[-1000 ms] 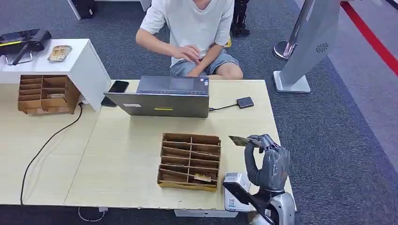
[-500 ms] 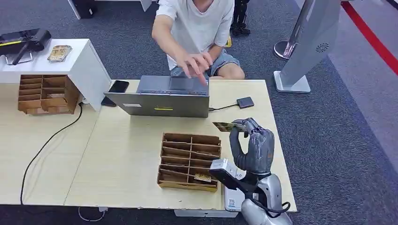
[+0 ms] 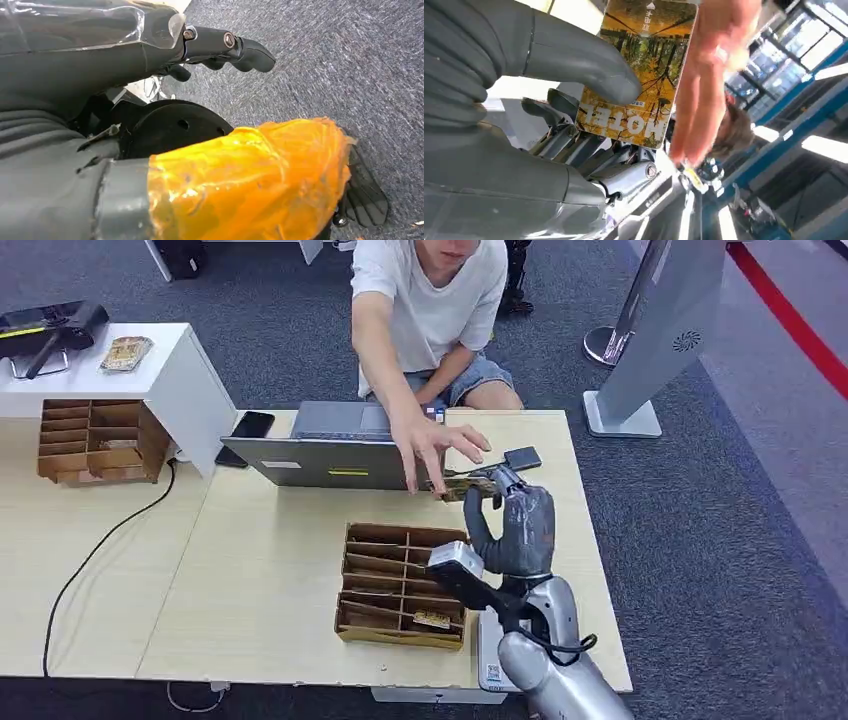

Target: Pass the card to the sensor for recognition and then transmit it.

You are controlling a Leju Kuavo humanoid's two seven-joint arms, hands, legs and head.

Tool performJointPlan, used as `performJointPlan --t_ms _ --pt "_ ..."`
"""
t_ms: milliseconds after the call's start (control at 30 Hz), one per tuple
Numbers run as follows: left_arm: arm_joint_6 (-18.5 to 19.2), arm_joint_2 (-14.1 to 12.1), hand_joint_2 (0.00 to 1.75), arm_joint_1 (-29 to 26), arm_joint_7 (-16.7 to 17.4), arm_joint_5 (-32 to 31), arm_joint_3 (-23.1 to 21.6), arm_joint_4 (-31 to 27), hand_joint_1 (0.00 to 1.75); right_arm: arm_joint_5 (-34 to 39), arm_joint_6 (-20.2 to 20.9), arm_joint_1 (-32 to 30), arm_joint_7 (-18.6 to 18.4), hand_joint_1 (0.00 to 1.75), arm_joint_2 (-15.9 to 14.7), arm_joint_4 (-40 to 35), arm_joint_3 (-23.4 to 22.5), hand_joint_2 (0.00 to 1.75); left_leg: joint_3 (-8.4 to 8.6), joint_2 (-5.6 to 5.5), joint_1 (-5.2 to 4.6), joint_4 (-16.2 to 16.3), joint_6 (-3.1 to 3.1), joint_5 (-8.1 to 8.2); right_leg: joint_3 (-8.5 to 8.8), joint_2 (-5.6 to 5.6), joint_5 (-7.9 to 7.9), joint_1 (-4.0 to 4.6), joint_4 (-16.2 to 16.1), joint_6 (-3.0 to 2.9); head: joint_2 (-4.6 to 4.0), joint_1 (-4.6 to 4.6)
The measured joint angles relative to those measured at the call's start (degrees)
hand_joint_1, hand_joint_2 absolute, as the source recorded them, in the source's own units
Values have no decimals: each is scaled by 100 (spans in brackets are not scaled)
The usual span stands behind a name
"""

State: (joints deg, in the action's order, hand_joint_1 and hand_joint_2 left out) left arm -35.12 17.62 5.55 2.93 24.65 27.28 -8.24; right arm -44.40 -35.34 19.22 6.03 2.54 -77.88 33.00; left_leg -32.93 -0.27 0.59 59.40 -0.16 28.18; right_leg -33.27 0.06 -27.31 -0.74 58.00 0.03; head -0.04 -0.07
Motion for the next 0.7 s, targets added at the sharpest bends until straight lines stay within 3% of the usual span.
performJointPlan --t_ms 200,233,267,300,700 --pt "2 -2 0 -15 9 -17 -9 -13 0 173 125 184 -2 175 68 223 142 175 0 -2 0 0 0 0 0 -2 0 0 0 0 0 2" --pt "0 -2 0 -16 11 -17 -9 -13 0 182 135 206 -2 141 85 256 157 175 0 -1 0 0 0 0 0 -1 0 0 0 0 0 2" --pt "0 -2 0 -16 9 -17 -9 -13 0 190 151 226 -2 49 96 282 186 175 0 -1 0 0 0 0 0 0 0 0 0 0 0 2" --pt "0 -2 0 -16 11 -17 -9 -13 0 197 155 240 -2 3 101 302 208 175 0 -1 0 0 0 0 0 0 0 0 0 0 0 2" --pt "2 -2 0 -16 11 9 -11 -15 0 225 175 298 -2 0 190 494 334 175 0 -1 0 0 0 0 0 -1 0 0 0 0 0 2"
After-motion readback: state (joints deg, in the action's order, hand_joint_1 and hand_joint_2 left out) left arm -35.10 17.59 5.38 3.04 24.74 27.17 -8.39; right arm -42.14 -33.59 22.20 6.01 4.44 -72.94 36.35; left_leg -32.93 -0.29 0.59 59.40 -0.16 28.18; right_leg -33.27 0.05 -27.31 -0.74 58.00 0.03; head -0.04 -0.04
